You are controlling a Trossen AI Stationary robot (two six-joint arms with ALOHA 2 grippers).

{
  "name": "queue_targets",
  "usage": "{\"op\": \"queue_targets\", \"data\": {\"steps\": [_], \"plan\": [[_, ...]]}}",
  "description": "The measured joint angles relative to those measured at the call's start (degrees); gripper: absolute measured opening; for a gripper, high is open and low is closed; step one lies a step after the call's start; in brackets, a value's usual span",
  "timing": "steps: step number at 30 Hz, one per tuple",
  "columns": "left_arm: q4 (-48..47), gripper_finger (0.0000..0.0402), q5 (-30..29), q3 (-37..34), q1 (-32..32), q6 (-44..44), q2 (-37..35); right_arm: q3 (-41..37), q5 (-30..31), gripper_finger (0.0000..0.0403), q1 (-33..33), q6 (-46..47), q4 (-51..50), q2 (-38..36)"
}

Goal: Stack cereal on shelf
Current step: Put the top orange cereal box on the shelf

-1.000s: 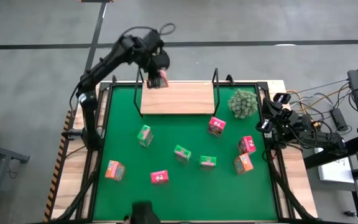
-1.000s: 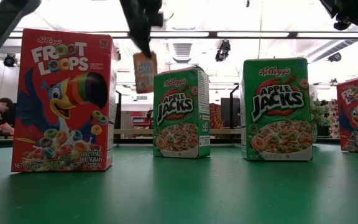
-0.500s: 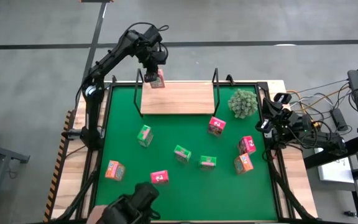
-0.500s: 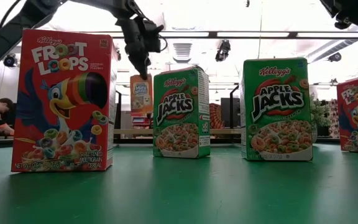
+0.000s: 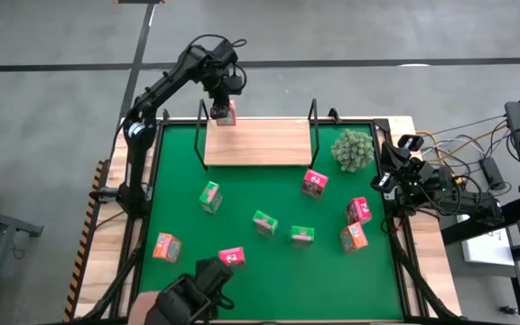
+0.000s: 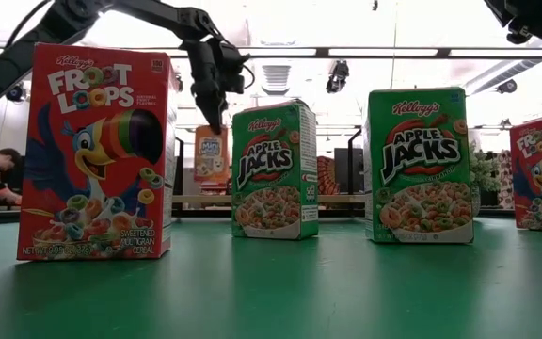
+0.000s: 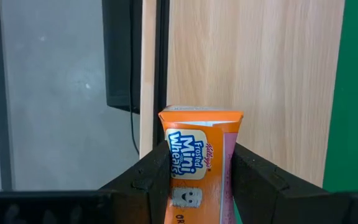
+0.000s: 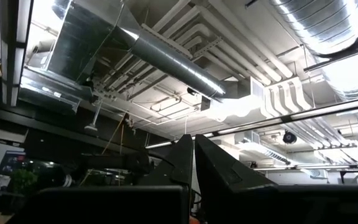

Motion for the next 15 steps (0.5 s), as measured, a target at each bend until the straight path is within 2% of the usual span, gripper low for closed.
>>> {"op": "queue_targets", "data": {"steps": [15], "plan": [[0.34, 0.0127, 0.02, -7.22, 0.2, -0.9, -0.14, 0.0, -0.02, 0.0009, 0.0, 0.0, -0.02, 0.0]]}}
